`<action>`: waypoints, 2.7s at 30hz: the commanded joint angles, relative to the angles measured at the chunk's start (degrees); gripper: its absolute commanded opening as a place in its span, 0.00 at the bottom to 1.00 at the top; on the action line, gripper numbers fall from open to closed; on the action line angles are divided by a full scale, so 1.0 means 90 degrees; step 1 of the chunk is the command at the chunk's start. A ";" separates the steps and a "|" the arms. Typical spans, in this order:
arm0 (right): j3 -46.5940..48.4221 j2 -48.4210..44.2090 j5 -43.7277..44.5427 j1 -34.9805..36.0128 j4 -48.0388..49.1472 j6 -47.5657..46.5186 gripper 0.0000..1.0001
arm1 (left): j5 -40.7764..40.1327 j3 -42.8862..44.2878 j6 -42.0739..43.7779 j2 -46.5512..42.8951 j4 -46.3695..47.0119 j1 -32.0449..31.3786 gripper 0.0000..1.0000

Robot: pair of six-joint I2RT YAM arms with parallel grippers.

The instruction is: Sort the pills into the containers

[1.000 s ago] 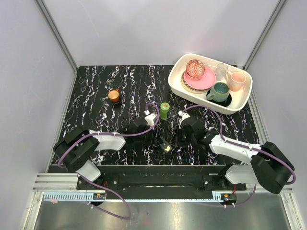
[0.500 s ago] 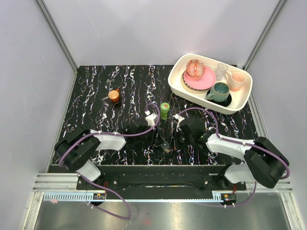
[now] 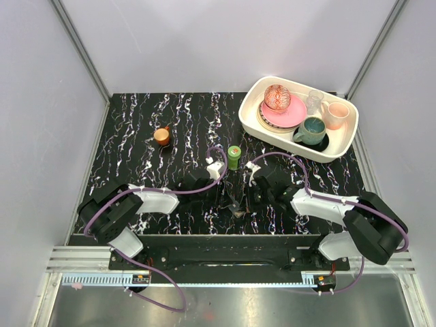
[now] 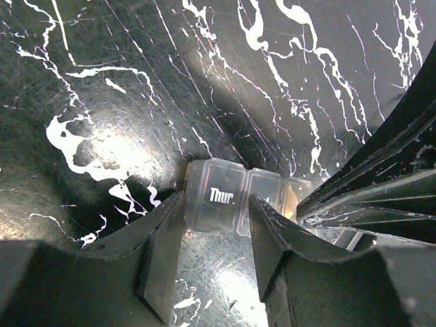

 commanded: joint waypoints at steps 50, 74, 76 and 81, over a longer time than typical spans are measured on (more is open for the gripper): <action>0.0465 0.0272 -0.0064 -0.0007 -0.0703 -0.0038 0.00 | 0.0029 -0.0039 0.0060 0.0350 -0.0150 -0.0089 0.46; 0.0474 0.0262 0.0159 0.0032 -0.1025 -0.0047 0.00 | 0.0020 -0.0029 0.0060 0.0379 -0.0159 -0.0109 0.45; 0.0503 0.0291 0.0199 0.0051 -0.1151 -0.0077 0.00 | 0.0029 -0.0019 0.0050 0.0379 -0.0159 -0.0109 0.45; 0.0601 0.0369 0.0511 0.0168 -0.1376 -0.0116 0.00 | 0.0029 -0.0019 0.0060 0.0379 -0.0169 -0.0109 0.45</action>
